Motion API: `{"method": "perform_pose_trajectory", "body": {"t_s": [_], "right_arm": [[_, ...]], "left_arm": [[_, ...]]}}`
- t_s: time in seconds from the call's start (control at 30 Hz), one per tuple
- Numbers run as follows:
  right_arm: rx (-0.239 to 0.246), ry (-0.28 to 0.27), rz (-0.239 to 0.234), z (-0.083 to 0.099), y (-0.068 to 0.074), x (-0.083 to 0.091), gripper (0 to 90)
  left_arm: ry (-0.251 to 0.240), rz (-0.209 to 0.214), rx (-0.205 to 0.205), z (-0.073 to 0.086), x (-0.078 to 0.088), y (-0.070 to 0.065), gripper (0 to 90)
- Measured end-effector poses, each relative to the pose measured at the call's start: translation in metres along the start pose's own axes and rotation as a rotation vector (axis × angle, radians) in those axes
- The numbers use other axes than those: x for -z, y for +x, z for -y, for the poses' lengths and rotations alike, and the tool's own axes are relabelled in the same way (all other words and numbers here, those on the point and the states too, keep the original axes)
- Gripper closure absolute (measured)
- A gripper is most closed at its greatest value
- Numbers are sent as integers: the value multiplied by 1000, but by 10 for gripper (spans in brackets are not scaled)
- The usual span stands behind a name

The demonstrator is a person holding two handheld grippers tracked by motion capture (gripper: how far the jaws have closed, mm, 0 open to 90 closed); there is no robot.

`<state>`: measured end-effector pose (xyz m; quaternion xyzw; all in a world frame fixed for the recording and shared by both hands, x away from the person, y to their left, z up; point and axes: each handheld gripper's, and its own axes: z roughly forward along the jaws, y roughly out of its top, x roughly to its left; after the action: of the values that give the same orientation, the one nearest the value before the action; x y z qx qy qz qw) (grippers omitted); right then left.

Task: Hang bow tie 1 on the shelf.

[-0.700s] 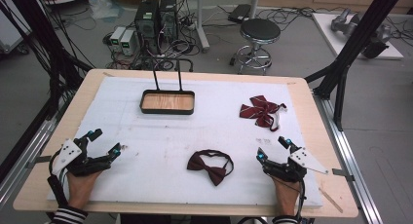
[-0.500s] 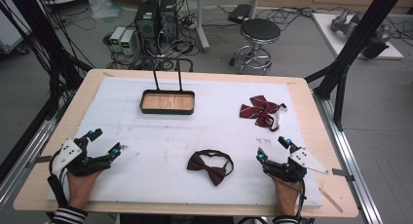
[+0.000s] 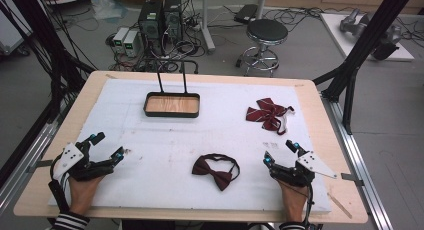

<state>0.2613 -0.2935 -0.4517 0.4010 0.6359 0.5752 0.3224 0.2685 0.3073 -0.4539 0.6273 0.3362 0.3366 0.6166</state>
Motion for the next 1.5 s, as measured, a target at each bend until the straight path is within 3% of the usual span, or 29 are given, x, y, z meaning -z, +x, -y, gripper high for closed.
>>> {"method": "perform_pose_trajectory", "body": {"t_s": [0.47,0.8,1.0,1.17,1.5], "right_arm": [[10,-10,-1,0,0,1,103],[-43,9,5,-6,-7,4,103],[-33,27,21,-22,-12,5,103],[-51,91,18,-42,-16,0,103],[-48,163,18,-79,-24,-13,103]], "left_arm": [[4,1,1,0,-1,0,126],[4,3,1,0,-1,0,126],[3,5,0,0,0,0,126],[2,4,-2,0,0,0,126],[3,3,-3,0,0,0,126]]}}
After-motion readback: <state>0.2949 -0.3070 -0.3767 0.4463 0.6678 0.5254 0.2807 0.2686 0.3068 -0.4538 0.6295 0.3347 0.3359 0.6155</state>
